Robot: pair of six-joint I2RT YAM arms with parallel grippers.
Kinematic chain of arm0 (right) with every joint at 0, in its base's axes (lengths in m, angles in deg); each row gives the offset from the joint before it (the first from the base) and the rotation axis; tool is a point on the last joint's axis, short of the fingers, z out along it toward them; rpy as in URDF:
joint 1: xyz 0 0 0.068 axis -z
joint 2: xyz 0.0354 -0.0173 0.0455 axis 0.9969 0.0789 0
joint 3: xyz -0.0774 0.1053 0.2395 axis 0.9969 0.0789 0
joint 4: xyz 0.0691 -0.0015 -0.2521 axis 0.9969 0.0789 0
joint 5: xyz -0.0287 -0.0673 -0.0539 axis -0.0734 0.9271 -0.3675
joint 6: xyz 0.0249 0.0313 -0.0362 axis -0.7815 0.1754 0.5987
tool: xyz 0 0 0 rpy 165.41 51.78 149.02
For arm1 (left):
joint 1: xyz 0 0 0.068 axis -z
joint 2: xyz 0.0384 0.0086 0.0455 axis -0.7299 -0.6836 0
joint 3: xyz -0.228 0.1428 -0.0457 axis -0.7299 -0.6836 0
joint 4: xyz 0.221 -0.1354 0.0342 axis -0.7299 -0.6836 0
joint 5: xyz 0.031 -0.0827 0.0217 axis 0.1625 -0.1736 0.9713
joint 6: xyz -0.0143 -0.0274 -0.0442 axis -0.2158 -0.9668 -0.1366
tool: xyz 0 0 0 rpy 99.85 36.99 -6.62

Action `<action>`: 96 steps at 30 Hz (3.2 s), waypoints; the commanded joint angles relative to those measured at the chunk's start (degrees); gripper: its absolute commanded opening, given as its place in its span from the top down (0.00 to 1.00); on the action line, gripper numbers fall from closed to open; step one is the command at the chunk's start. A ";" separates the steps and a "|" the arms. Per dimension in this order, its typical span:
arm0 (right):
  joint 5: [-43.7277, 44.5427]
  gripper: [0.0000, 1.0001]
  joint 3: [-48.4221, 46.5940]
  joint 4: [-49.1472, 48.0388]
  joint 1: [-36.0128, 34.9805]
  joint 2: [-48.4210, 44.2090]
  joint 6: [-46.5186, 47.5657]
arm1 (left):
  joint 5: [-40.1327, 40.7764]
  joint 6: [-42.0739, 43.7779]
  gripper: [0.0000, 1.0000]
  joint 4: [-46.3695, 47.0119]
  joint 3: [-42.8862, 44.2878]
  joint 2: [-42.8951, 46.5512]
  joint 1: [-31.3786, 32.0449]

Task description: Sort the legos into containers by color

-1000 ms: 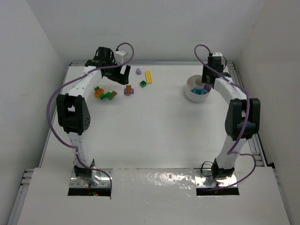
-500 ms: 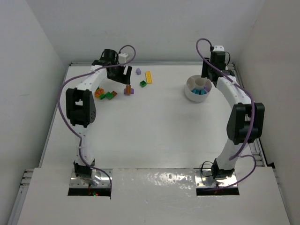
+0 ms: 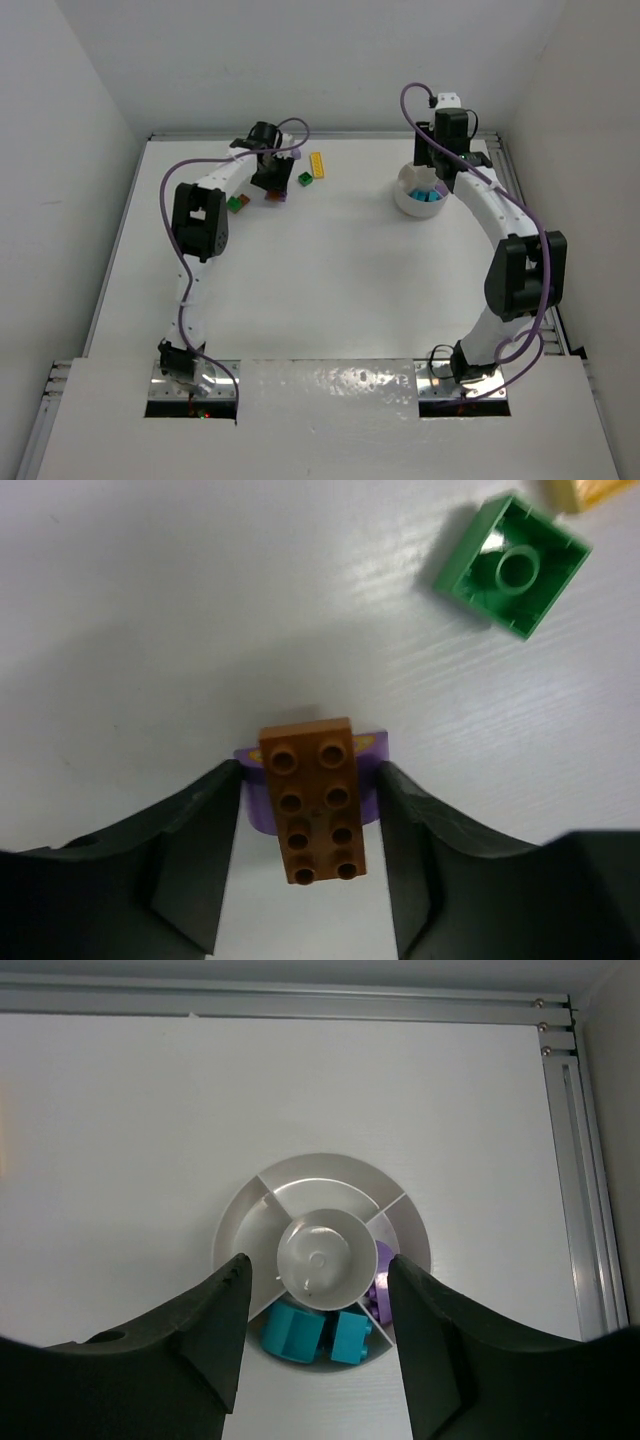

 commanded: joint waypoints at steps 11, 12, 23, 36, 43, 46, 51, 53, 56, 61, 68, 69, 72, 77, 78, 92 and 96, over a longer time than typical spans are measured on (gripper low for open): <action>1.21 0.44 0.50 -0.58 -0.89 -2.50 2.38 | 0.65 -0.78 0.59 -1.51 -0.76 4.39 -0.53; 1.21 0.44 0.50 -0.67 -0.89 -2.41 2.38 | 0.65 -0.43 0.64 -1.86 -0.85 4.48 -0.53; -22.33 0.44 -0.38 1.97 -4.48 -1.97 15.46 | -14.36 3.25 1.00 -3.62 6.35 8.43 -0.53; -34.47 0.43 2.35 -31.07 -16.35 6.02 19.43 | -33.61 1.07 1.00 -6.52 10.67 14.06 -0.44; -41.86 0.43 4.62 -35.19 -18.11 6.38 22.78 | -42.50 2.56 1.00 -6.43 10.22 17.14 -0.53; -39.76 0.45 5.69 -37.68 -18.73 6.99 22.33 | -42.94 2.21 1.00 -6.34 10.14 17.32 -0.53; -37.46 0.46 4.11 -36.71 -18.90 8.92 23.56 | -43.47 1.77 1.00 -6.26 9.52 17.58 -0.53; -38.07 0.46 3.49 -35.75 -18.99 9.45 24.00 | -43.03 1.68 1.00 -5.99 9.34 17.75 -0.53; -39.48 0.46 3.14 -34.87 -19.69 9.63 25.06 | -42.85 1.15 1.00 -5.47 9.08 17.75 -0.53; -41.77 0.45 1.82 -32.93 -20.48 10.77 25.76 | -42.85 0.54 1.00 -4.67 8.99 17.67 -0.44; -41.50 0.50 -0.81 -31.52 -20.49 13.32 26.29 | -41.36 2.56 1.00 -6.34 7.76 17.93 -0.36; -41.50 0.54 -0.99 -31.52 -20.57 13.50 25.77 | -42.06 2.38 1.00 -6.08 7.76 17.93 -0.36; -41.07 0.64 -0.38 -33.36 -20.57 13.41 25.76 | -42.33 2.47 1.00 -5.73 7.85 18.28 -0.36; -40.71 0.92 1.82 -36.18 -20.57 12.27 26.02 | -41.01 3.61 1.00 -7.31 6.44 18.28 -0.09; -40.63 0.95 1.99 -35.74 -20.49 11.74 26.37 | -40.49 3.61 1.00 -7.40 6.27 18.28 -0.09; -33.16 1.00 12.11 -16.50 -12.50 -0.90 23.76 | -36.88 1.86 1.00 -1.69 7.50 19.87 -3.34; -32.46 1.00 0.21 0.83 -7.40 -3.12 14.27 | -36.88 1.85 1.00 -1.86 6.62 19.86 -3.34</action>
